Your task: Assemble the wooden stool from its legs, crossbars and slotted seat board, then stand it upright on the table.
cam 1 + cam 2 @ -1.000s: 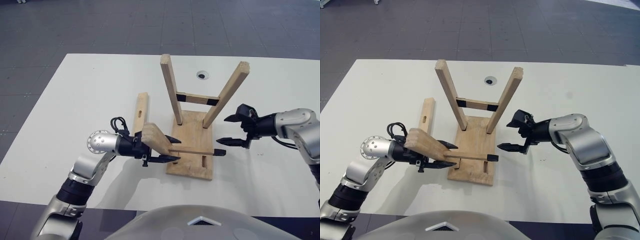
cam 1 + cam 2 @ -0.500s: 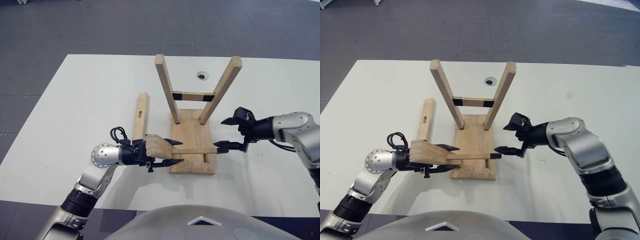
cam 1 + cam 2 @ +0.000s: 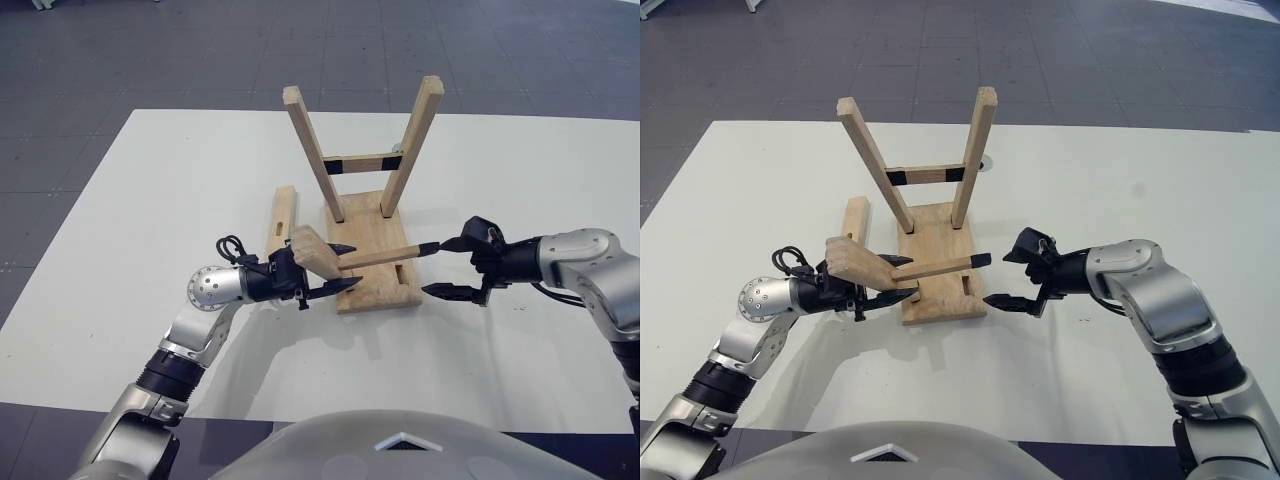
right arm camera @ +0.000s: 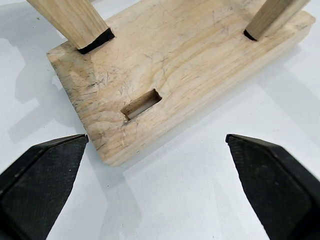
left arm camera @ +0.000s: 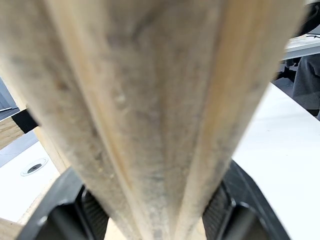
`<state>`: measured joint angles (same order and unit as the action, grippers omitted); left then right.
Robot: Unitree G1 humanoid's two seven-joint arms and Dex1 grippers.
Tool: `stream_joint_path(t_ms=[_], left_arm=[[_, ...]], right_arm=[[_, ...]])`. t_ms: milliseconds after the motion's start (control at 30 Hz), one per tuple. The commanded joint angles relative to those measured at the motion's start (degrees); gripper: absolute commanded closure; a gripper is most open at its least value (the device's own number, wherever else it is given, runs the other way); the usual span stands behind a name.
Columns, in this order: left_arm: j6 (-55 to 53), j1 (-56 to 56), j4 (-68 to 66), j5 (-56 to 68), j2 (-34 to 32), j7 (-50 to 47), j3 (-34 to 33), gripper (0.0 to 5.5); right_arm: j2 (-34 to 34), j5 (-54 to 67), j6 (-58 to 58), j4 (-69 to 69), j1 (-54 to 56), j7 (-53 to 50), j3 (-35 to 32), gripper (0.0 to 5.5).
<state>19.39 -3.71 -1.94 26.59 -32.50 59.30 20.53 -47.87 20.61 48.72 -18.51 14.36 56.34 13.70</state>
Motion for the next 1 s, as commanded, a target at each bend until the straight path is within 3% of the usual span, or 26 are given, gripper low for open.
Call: stream_joint_path(t_ms=[33, 533, 767, 1000], left_arm=[[-8.69, 8.39, -8.15, -6.75, -5.00, 5.68, 5.48, 3.46], [-27.78, -1.65, 2.40, -3.86, -6.48, 1.78, 5.04, 3.46], [-19.57, 0.78, 1.04, -10.90, -6.13, -0.07, 5.52, 3.46], [-20.13, 3.23, -0.17, -10.03, -6.35, -0.08, 5.63, 3.46]], right_arm=[[-0.20, 1.12, 1.13, -1.42, 0.29, -0.26, -1.23, 0.42], [0.68, 1.14, 1.17, -1.54, -0.56, -1.91, -1.44, 0.42], [0.80, 1.59, 1.17, -1.59, -0.71, -2.52, -1.60, 0.42], [0.61, 1.86, 0.94, -1.42, -0.16, -2.90, -1.50, 0.42]])
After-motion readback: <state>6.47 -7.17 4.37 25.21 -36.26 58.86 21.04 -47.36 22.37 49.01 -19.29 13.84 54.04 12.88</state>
